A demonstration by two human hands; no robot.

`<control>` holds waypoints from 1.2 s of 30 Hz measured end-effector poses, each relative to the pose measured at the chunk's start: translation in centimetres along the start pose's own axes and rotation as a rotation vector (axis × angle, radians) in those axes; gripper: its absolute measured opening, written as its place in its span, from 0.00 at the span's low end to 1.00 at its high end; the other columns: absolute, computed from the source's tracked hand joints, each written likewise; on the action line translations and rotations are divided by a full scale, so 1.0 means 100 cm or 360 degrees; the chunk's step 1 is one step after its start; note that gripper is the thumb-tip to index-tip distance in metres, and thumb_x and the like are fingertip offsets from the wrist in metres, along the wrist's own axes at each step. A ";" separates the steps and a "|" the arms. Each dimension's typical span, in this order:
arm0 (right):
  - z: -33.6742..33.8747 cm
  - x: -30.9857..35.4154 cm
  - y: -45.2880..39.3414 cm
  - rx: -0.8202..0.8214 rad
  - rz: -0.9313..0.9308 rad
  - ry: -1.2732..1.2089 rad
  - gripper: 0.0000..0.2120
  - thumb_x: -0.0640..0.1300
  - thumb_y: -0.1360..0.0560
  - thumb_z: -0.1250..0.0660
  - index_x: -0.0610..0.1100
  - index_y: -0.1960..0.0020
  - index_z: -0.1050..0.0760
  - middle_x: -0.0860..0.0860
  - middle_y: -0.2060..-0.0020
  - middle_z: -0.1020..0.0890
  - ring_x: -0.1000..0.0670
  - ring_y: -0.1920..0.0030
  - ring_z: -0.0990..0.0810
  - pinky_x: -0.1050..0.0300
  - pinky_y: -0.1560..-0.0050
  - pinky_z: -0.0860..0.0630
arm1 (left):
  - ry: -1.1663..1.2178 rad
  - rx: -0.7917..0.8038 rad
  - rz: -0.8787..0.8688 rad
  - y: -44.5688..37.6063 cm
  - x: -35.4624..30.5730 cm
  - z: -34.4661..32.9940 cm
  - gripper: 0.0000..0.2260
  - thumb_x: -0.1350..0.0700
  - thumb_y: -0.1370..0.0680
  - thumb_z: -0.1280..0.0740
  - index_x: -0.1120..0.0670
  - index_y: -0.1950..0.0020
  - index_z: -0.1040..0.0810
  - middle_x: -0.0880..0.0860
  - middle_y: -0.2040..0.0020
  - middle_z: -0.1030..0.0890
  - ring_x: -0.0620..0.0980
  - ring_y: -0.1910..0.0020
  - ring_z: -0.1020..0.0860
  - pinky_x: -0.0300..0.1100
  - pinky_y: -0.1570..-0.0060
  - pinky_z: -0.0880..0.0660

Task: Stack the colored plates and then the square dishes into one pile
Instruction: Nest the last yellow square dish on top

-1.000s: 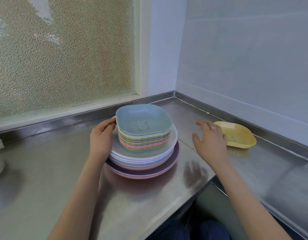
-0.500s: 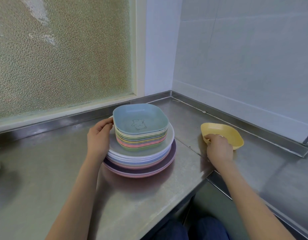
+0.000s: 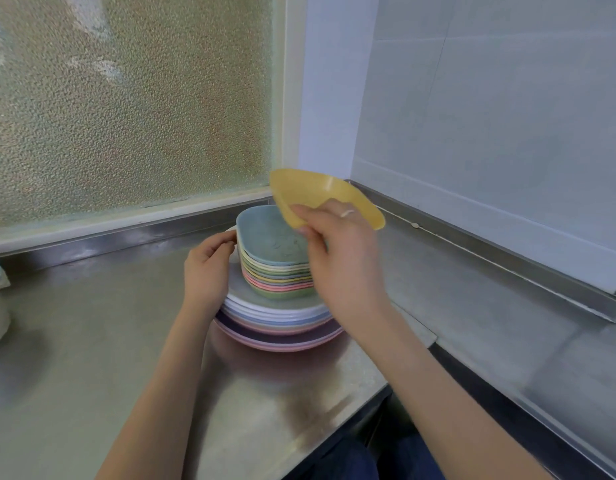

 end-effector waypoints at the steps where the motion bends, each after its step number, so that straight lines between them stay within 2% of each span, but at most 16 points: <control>1: -0.009 0.008 0.000 0.0040 0.0029 0.0020 0.13 0.34 0.31 0.35 0.42 0.49 0.17 0.44 0.65 0.20 0.39 0.60 0.24 0.46 0.61 0.24 | -0.0004 0.0003 -0.0015 0.000 -0.001 0.000 0.14 0.65 0.23 0.41 0.56 0.47 0.17 0.50 0.50 0.17 0.43 0.50 0.21 0.35 0.46 0.28; 5: -0.037 0.021 0.012 0.0147 0.0071 0.0104 0.13 0.34 0.33 0.35 0.44 0.53 0.16 0.46 0.66 0.19 0.40 0.63 0.23 0.47 0.64 0.24 | 0.0007 0.0042 -0.0064 0.000 -0.005 -0.003 0.14 0.65 0.24 0.40 0.53 0.50 0.17 0.42 0.55 0.18 0.30 0.58 0.23 0.24 0.54 0.29; 8: -0.046 0.023 0.017 0.0182 0.0016 0.0082 0.14 0.37 0.32 0.37 0.45 0.52 0.16 0.46 0.64 0.17 0.39 0.62 0.22 0.47 0.63 0.24 | 0.0026 0.0046 -0.0052 -0.001 -0.003 -0.003 0.14 0.66 0.24 0.40 0.51 0.52 0.17 0.42 0.55 0.17 0.33 0.56 0.22 0.26 0.52 0.29; 12: -0.052 0.023 0.017 0.0205 -0.0006 0.0141 0.13 0.39 0.31 0.37 0.46 0.51 0.16 0.46 0.65 0.18 0.39 0.62 0.23 0.49 0.64 0.26 | 0.0037 0.0044 -0.0044 0.000 -0.004 -0.003 0.15 0.66 0.24 0.40 0.50 0.53 0.18 0.40 0.56 0.18 0.28 0.59 0.23 0.23 0.55 0.30; 15: -0.053 0.023 0.019 0.0239 0.0000 0.0164 0.13 0.40 0.30 0.36 0.46 0.50 0.16 0.46 0.65 0.18 0.40 0.62 0.23 0.50 0.65 0.26 | 0.0047 0.0040 -0.0044 0.000 -0.004 -0.003 0.14 0.67 0.24 0.40 0.53 0.51 0.17 0.41 0.56 0.18 0.28 0.60 0.23 0.22 0.55 0.30; 19: -0.059 0.018 0.020 0.0361 -0.0017 0.0118 0.14 0.46 0.26 0.40 0.45 0.51 0.17 0.46 0.63 0.18 0.41 0.58 0.23 0.48 0.60 0.26 | 0.0016 0.0041 -0.0058 0.001 -0.006 -0.003 0.14 0.66 0.24 0.40 0.54 0.50 0.17 0.45 0.55 0.17 0.28 0.59 0.23 0.23 0.54 0.30; 21: -0.051 0.015 0.022 0.0287 -0.0078 -0.0046 0.13 0.47 0.24 0.40 0.45 0.51 0.17 0.47 0.58 0.18 0.44 0.55 0.23 0.49 0.55 0.27 | 0.0014 0.0053 -0.0057 0.001 -0.006 -0.003 0.14 0.66 0.24 0.40 0.52 0.51 0.18 0.45 0.55 0.17 0.28 0.59 0.23 0.23 0.54 0.30; 24: -0.015 -0.007 0.026 -0.0123 -0.0250 -0.0291 0.13 0.46 0.24 0.39 0.45 0.50 0.17 0.50 0.50 0.18 0.48 0.49 0.23 0.57 0.46 0.29 | 0.0044 0.0032 -0.0010 0.001 -0.003 -0.002 0.15 0.66 0.24 0.40 0.50 0.52 0.18 0.44 0.55 0.18 0.35 0.55 0.22 0.27 0.51 0.29; 27: 0.011 -0.054 0.041 -0.0396 -0.0523 -0.0313 0.13 0.44 0.23 0.41 0.46 0.44 0.20 0.52 0.47 0.20 0.52 0.44 0.24 0.56 0.42 0.29 | 0.0118 -0.0022 0.0018 0.003 -0.004 0.001 0.16 0.67 0.23 0.42 0.50 0.50 0.18 0.46 0.52 0.18 0.40 0.50 0.22 0.29 0.48 0.29; 29: 0.006 -0.102 0.058 -0.0342 -0.0934 -0.0346 0.15 0.44 0.22 0.42 0.46 0.37 0.26 0.51 0.40 0.23 0.52 0.37 0.28 0.55 0.37 0.33 | 0.0162 -0.0066 0.0039 0.004 -0.002 0.003 0.17 0.68 0.24 0.43 0.53 0.47 0.19 0.49 0.48 0.18 0.43 0.46 0.22 0.34 0.43 0.29; 32: -0.023 -0.158 0.092 -0.0026 -0.1493 -0.0405 0.21 0.45 0.19 0.44 0.43 0.28 0.37 0.46 0.29 0.32 0.47 0.29 0.36 0.55 0.32 0.41 | 0.0186 -0.0112 0.0122 0.004 0.008 0.007 0.20 0.69 0.26 0.44 0.56 0.43 0.19 0.52 0.43 0.19 0.48 0.41 0.24 0.40 0.38 0.31; 34: -0.042 -0.171 0.112 0.0146 -0.1660 -0.0492 0.23 0.48 0.19 0.46 0.43 0.26 0.40 0.46 0.27 0.35 0.46 0.28 0.37 0.54 0.31 0.41 | 0.0201 -0.0107 0.0177 0.003 0.015 0.010 0.21 0.69 0.27 0.44 0.55 0.42 0.20 0.52 0.42 0.19 0.50 0.40 0.23 0.44 0.38 0.29; 36: -0.055 -0.173 0.126 0.0231 -0.1729 -0.0571 0.22 0.50 0.19 0.47 0.44 0.27 0.37 0.47 0.29 0.32 0.46 0.30 0.33 0.52 0.33 0.37 | 0.0205 -0.0088 0.0229 0.005 0.021 0.013 0.21 0.69 0.26 0.44 0.55 0.39 0.21 0.52 0.42 0.20 0.50 0.42 0.23 0.43 0.40 0.28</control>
Point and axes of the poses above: each hand's wrist, its own y-axis away from the middle knuckle, its own z-axis out of the back of the hand, x = y × z, the point moved 10 cm from there along -y, towards the middle knuckle
